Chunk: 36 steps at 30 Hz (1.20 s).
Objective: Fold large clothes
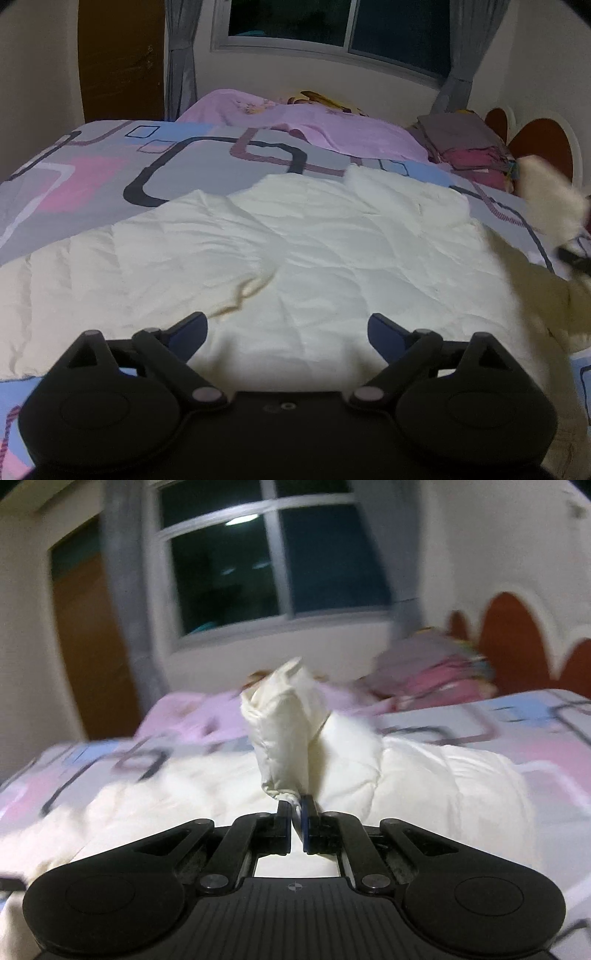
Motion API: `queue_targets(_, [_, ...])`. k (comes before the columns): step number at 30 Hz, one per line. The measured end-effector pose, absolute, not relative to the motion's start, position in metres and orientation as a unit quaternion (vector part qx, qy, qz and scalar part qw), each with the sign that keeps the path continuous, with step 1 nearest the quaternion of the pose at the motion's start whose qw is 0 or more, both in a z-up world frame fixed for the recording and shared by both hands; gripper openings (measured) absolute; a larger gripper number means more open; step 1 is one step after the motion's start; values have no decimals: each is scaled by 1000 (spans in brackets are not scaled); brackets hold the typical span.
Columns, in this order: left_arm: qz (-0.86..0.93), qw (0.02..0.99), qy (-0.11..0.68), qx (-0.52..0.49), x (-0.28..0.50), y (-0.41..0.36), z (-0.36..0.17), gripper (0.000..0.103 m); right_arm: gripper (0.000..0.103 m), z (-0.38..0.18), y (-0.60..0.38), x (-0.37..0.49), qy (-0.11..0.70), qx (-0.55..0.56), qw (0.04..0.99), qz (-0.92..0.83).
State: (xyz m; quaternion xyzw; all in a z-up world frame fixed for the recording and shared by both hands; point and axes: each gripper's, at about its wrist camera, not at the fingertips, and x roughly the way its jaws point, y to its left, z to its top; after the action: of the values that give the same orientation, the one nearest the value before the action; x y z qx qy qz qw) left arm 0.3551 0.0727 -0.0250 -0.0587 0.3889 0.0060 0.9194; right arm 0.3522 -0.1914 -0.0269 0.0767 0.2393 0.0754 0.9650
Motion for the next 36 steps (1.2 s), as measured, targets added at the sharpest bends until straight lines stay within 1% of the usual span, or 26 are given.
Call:
queue_targets(2, [4,919,389,-62,355,80,-25,92,5,-39,-162,354,255,70,959,100])
queue_targets(6, [-10,916,394,-72,354,87,-30,87,5,-70,-117,362,294,53,943,145])
queue_targets(9, [-15,916,394,-72,355,90,-32,88,6,-90,-109,363,303,50,937,168])
queue_targets(10, [-18,917,392,-72,355,90,-33,90,9,-92,-106,368,312,46,934,170])
queue_targets(11, [-21,918,391,-70,356,89,-33,97,25,-92,-105,367,315,40,933,170])
queue_targets(12, [-24,919,387,-70,356,88,-33,102,40,-89,-107,361,301,41,937,171])
queue_targets(13, [-31,920,384,-69,358,86,-33,102,72,-84,-112,352,282,43,944,167])
queue_targets(14, [-43,920,383,-71,361,82,-34,102,80,-75,-121,341,262,42,950,163])
queue_targets(16, [-65,918,384,-74,370,74,-37,101,80,-63,-138,333,250,46,955,154])
queue_targets(17, [-78,917,384,-75,376,67,-40,98,80,-59,-152,332,245,57,957,143])
queue_targets(18, [-84,916,385,-75,380,62,-43,93,80,-56,-169,331,241,70,960,124])
queue_targets(19, [-93,913,391,-75,387,56,-47,90,74,-55,-183,331,242,79,962,103])
queue_targets(20, [-101,909,397,-76,395,50,-51,86,61,-54,-201,333,246,88,962,78])
queue_targets(21, [-106,905,405,-76,403,45,-55,84,58,-54,-222,333,249,103,962,50])
queue_targets(25, [-115,900,413,-75,429,34,-69,84,56,-57,-295,328,254,146,955,-45])
queue_targets(26, [-118,898,418,-77,436,32,-73,84,52,-59,-307,326,257,152,952,-61])
queue_targets(27, [-121,896,421,-79,440,31,-75,79,47,-62,-318,325,260,160,949,-75])
queue_targets(28, [-127,891,427,-82,446,29,-78,74,35,-64,-329,325,265,170,945,-88])
queue_targets(29, [-138,886,434,-86,451,28,-82,60,22,-69,-340,326,271,185,939,-101])
queue_targets(30, [-145,883,438,-88,454,27,-83,43,16,-70,-348,320,275,196,935,-107])
queue_targets(31, [-151,880,442,-87,457,24,-86,36,13,-74,-353,319,280,204,932,-109])
queue_targets(33, [-154,884,433,-81,456,20,-85,15,13,-79,-359,320,287,214,928,-107])
queue_targets(34, [-151,894,412,-87,451,21,-79,12,13,-79,-359,320,289,216,927,-104])
queue_targets(36, [-136,910,376,-106,438,31,-68,9,13,-79,-353,325,292,213,929,-83])
